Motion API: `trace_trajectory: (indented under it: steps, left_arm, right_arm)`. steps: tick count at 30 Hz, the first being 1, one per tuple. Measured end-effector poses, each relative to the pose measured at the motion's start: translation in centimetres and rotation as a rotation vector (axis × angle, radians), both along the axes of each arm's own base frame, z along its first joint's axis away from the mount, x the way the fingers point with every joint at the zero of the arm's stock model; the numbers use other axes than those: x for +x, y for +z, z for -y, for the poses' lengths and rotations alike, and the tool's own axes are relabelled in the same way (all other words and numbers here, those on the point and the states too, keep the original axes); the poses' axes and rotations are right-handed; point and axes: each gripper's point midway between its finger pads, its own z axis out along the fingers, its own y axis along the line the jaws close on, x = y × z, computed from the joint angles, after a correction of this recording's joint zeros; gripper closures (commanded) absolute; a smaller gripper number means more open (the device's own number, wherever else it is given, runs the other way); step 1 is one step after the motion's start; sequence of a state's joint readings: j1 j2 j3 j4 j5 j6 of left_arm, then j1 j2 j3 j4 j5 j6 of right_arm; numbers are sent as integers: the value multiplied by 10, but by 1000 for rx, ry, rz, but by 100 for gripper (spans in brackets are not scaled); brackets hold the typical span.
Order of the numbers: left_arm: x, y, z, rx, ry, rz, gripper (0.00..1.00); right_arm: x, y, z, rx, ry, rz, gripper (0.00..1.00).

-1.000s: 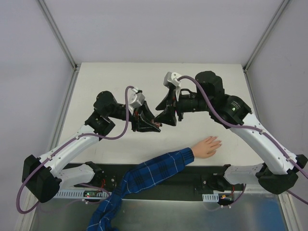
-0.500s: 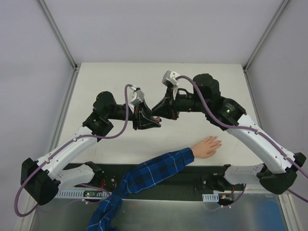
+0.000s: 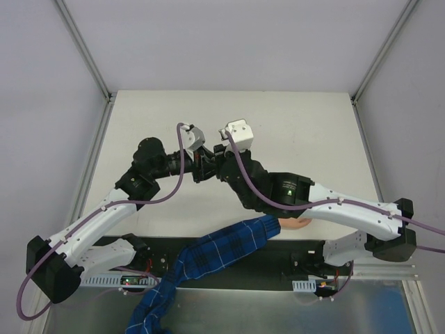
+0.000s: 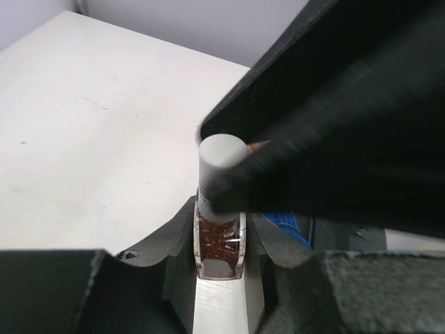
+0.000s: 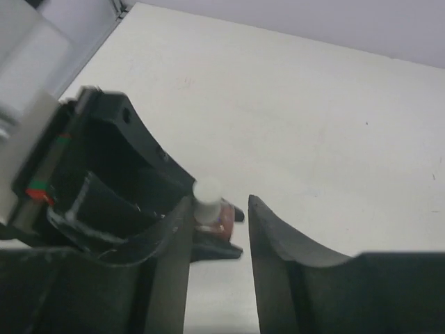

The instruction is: Paint the nails

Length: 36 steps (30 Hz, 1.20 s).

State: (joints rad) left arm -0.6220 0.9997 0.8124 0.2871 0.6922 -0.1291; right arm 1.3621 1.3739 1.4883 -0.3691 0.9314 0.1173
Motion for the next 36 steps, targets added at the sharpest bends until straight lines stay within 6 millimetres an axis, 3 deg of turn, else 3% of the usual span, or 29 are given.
trace_trajectory:
  steps: [5, 9, 13, 16, 19, 25, 31, 33, 34, 35, 36]
  left_arm:
    - [6, 12, -9, -21, 33, 61, 100]
    - [-16, 14, -3, -23, -104, 76, 100]
    - [-45, 20, -1, -39, -279, 81, 100]
    - [-60, 25, -1, -51, -374, 80, 100]
    - [-68, 30, -1, -59, -434, 71, 100]
    - [-72, 30, 2, -59, -497, 11, 100]
    - [-76, 27, 2, -54, -528, -33, 100]
    - [-76, 28, 2, -57, -529, -28, 100]
    - [-76, 28, 2, -58, -530, -26, 100]
    - [-76, 29, 2, -59, -529, -24, 100]
    - [-76, 29, 2, -59, -532, -26, 100]
  right_arm:
    - [2, -4, 19, -126, 106, -20, 22]
    - [1, 10, 38, -123, 292, -39, 18]
    - [-18, 32, 57, -50, 562, -9, 20]
    - [-35, 44, 55, -13, 735, 14, 26]
    - [-51, 47, 38, 13, 910, 2, 32]
    - [-59, 23, 2, 28, 1108, -97, 43]
    - [-64, 17, -6, 42, 1185, -133, 61]
    - [-66, 21, -6, 49, 1203, -125, 70]
    - [-67, 21, -6, 51, 1206, -123, 92]
    - [-68, 22, -6, 54, 1211, -123, 100]
    - [-66, 23, -6, 50, 1209, -110, 100]
